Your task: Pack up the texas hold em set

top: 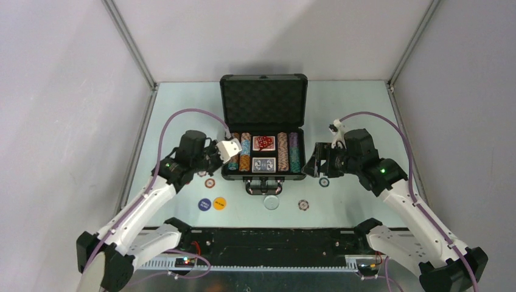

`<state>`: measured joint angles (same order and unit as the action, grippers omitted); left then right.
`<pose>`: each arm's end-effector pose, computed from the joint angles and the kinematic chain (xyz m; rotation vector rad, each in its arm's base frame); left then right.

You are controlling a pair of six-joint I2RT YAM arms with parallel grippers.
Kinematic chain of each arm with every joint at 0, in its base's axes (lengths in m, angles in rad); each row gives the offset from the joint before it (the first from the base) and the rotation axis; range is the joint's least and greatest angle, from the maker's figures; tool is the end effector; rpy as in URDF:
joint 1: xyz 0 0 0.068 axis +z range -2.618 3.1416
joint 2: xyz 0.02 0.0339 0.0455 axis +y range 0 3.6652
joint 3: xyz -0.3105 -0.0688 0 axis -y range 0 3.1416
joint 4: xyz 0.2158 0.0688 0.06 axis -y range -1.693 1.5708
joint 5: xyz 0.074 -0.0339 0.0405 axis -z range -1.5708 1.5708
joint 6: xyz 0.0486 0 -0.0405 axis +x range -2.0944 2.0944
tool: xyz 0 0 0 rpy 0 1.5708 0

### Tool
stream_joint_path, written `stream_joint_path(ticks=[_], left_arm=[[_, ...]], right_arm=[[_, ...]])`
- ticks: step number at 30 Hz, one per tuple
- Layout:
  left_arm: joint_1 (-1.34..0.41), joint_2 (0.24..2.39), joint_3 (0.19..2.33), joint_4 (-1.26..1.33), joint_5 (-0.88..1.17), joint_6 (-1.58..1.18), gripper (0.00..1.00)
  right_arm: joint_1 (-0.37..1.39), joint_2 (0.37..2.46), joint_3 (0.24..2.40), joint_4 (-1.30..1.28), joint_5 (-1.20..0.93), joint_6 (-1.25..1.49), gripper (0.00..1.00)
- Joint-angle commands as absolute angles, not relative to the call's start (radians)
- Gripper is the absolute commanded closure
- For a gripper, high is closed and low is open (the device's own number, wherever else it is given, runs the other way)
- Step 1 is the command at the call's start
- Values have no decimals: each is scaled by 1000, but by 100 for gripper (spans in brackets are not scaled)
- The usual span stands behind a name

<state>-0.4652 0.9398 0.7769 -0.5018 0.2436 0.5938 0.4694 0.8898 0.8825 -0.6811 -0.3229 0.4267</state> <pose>0.1331 -0.0799 0.3137 1.2333 1.8459 -0.2014 0.1121 0.0741 0.3369 -0.2308 2.3449 0.8255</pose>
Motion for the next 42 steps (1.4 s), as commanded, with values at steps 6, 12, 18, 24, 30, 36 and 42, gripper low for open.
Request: stream_joint_path(ticks=[6,12,18,24,30,36,42], left_arm=[[-413,995,829,-621,387,900,100],[-411,1043,836,-619,502,967,100],[-410,1137,877,-620,476,1028,100],[-411,1209,910,-619,490,1035,100],[-410,1260,916,-619,499,1036,100],[-410,1313,916,-618,474,1039,100],[-404,1358,917,-619,457,1047,100]], right_arm=[[465,880,872,-647,-339,414,21],[463,890,857,-637,-342,415,21],[461,888,836,-621,-344,420,21],[458,882,826,-627,-342,415,21],[446,881,823,-632,-341,407,21],[442,883,817,-624,-351,406,21],[433,882,816,-627,-354,401,21]])
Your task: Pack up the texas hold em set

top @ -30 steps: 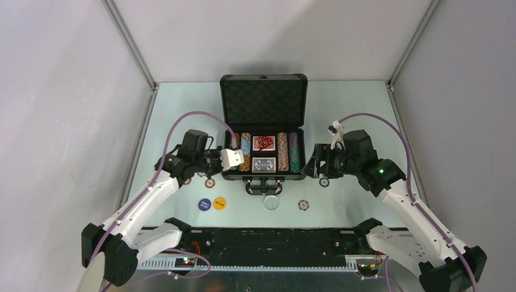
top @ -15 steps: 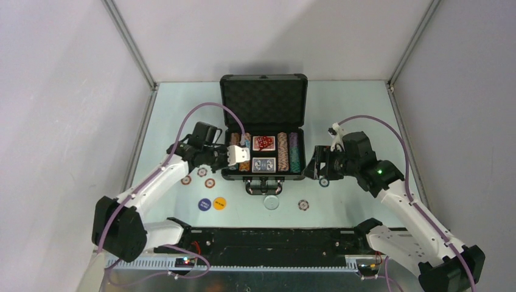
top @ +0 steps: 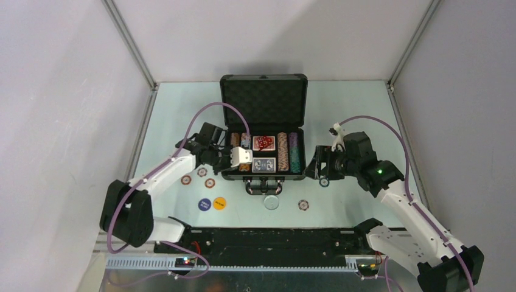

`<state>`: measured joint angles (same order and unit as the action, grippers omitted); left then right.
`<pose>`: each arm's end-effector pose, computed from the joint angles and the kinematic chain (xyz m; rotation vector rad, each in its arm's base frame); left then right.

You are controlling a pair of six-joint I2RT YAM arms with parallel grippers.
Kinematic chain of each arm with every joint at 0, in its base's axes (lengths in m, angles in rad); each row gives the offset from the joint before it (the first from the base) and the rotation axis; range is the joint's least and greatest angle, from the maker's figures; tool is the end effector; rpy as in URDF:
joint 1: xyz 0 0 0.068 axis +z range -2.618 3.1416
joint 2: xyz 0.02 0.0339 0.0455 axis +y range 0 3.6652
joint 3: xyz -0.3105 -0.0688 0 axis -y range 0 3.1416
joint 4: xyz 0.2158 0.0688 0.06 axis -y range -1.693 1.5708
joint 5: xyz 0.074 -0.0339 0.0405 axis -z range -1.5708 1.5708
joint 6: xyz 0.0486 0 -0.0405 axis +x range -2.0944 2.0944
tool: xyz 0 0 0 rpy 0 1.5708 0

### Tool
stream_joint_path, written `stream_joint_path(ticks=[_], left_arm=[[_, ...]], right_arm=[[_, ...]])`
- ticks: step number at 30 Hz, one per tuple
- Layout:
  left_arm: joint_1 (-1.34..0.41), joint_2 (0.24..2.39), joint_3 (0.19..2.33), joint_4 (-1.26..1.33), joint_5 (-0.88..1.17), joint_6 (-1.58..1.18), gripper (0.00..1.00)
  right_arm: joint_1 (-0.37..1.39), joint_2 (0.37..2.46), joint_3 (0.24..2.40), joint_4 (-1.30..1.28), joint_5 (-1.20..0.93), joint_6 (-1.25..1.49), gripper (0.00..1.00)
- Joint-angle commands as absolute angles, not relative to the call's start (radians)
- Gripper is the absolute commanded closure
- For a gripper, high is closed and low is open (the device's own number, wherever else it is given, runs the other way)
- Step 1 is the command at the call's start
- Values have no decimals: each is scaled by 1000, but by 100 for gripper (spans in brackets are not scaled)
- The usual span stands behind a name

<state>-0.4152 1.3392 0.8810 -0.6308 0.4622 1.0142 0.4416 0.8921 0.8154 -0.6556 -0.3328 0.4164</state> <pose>0.1955 -0.1099 0.2699 1.7651 1.8115 -0.3847 0.1144 0.0716 0.3183 -0.2089 2.3861 0.8076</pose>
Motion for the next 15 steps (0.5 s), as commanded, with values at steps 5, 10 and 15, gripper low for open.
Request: stream_joint_path(ticks=[5,10,15], left_arm=[[-387,1390,926,-617,460,1062,100],[-384,1423,940,-618,466,1071,100],[-384,1455,959,-617,460,1082,100]], right_arm=[[431,890,812,-616,-367,407,21],[431,886,808,-619,-369,409,21],[431,878,807,-630,-365,406,22]])
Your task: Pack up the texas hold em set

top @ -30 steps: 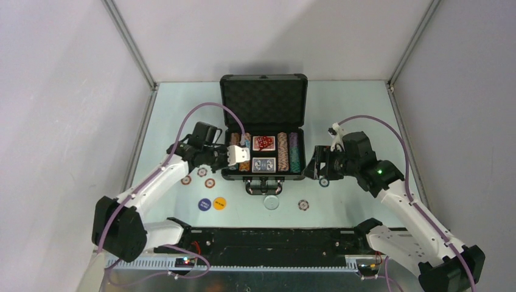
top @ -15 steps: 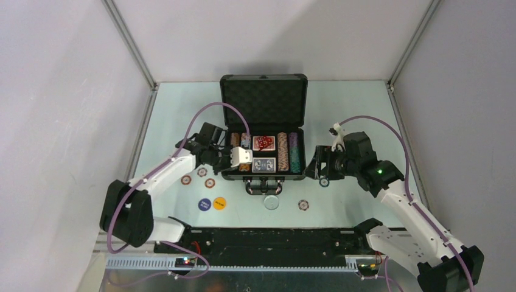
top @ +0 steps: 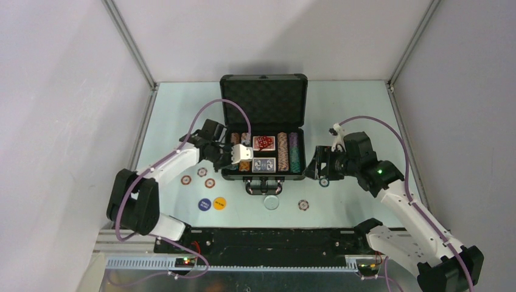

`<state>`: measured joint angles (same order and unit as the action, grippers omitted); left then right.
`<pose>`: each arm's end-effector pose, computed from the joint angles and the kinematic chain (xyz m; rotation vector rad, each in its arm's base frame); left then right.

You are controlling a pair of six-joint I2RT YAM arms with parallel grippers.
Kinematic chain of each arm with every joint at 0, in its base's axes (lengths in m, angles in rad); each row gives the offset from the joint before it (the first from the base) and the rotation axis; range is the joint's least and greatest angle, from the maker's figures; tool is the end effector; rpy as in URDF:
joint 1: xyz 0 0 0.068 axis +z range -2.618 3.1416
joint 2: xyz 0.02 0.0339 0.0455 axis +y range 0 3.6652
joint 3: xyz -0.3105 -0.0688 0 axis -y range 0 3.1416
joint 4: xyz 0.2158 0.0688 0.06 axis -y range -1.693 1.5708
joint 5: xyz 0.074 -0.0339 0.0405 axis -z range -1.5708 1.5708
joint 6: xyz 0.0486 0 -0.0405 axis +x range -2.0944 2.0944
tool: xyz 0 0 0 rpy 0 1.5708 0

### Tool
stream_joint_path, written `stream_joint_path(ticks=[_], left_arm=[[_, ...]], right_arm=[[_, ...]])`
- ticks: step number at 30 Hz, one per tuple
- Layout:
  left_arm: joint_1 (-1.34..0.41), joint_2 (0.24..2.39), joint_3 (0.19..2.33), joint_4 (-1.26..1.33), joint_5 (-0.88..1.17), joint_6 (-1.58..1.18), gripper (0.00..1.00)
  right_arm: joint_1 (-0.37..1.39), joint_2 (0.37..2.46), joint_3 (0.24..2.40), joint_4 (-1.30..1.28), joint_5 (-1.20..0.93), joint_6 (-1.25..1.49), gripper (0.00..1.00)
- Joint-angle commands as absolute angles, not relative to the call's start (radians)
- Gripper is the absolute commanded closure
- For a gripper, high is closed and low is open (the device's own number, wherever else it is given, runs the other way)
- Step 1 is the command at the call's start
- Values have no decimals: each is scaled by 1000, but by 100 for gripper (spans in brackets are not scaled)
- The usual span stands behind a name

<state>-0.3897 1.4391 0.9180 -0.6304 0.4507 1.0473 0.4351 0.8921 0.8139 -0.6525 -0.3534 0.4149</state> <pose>0.2178 -0.1124 0.2584 1.7924 1.8587 -0.3824 0.1144 0.0717 0.3183 -0.2144 2.3845 0.8277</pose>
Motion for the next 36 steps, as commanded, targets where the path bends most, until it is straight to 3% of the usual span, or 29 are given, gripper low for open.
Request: stream_joint_path(ticks=[1,14,21,28,36], left_arm=[[-384,1463,966,-617,458,1084,100],[-389,1485,956,-592,449,1086,98],[-409,1488,947,-568,417,1082,83],[-416,1493,937,-559,389,1079,74],[-424,1470,921,-560,394,1080,71]], right_arm=[[430,878,807,-630,-365,405,21],[431,875,807,-630,-374,411,21],[431,873,807,-632,-372,411,22],[430,863,802,-631,-373,412,21],[428,854,789,-633,-373,414,21]])
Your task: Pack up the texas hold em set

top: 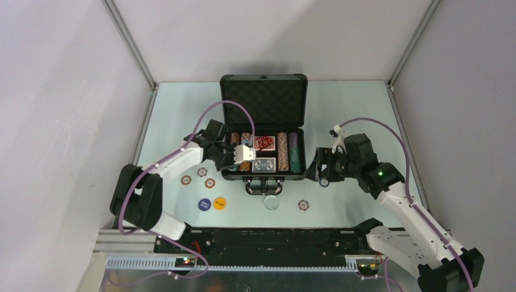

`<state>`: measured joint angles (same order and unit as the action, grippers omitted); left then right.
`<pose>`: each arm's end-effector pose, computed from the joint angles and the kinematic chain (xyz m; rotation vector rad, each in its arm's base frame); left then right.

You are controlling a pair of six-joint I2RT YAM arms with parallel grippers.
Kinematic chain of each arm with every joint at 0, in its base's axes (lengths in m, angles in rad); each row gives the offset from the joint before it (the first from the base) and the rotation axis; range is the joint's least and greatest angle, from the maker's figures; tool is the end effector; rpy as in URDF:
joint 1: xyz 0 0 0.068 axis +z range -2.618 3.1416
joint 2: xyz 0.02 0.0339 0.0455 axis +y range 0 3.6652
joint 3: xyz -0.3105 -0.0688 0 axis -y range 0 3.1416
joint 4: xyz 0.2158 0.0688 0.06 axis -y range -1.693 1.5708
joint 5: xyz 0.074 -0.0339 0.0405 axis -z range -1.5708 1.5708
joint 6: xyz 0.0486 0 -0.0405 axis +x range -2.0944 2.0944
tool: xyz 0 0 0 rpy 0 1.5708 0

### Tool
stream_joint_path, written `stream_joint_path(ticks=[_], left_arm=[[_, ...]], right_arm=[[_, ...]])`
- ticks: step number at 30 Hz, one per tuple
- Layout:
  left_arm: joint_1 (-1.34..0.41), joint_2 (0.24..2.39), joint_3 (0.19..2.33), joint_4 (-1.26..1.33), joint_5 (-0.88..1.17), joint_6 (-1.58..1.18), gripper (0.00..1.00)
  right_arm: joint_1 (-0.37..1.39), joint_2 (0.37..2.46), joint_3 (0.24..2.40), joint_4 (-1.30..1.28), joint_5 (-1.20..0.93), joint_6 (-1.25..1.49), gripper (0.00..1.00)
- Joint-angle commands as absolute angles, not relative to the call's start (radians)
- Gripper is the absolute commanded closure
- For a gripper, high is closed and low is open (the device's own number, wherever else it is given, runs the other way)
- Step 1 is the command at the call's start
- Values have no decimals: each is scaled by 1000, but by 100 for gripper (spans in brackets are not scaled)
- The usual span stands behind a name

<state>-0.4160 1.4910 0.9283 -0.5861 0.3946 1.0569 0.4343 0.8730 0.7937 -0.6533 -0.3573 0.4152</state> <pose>0.2289 -0.1215 0.2502 1.8313 1.8540 -0.3183 0.1101 0.0698 0.3142 -0.2149 2.3866 0.8315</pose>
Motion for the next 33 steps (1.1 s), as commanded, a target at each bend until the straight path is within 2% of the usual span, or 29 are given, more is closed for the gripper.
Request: stream_joint_path(ticks=[1,18,26,33], left_arm=[[-427,1468,919,-560,395,1079,71],[-434,1426,919,-559,368,1077,65],[-435,1373,923,-559,374,1065,56],[-456,1307,931,-559,377,1024,43]], right_arm=[[428,852,789,-633,-373,413,21],[429,855,788,-631,-376,418,21],[428,860,788,-629,-376,422,21],[417,857,788,-640,-302,472,21]])
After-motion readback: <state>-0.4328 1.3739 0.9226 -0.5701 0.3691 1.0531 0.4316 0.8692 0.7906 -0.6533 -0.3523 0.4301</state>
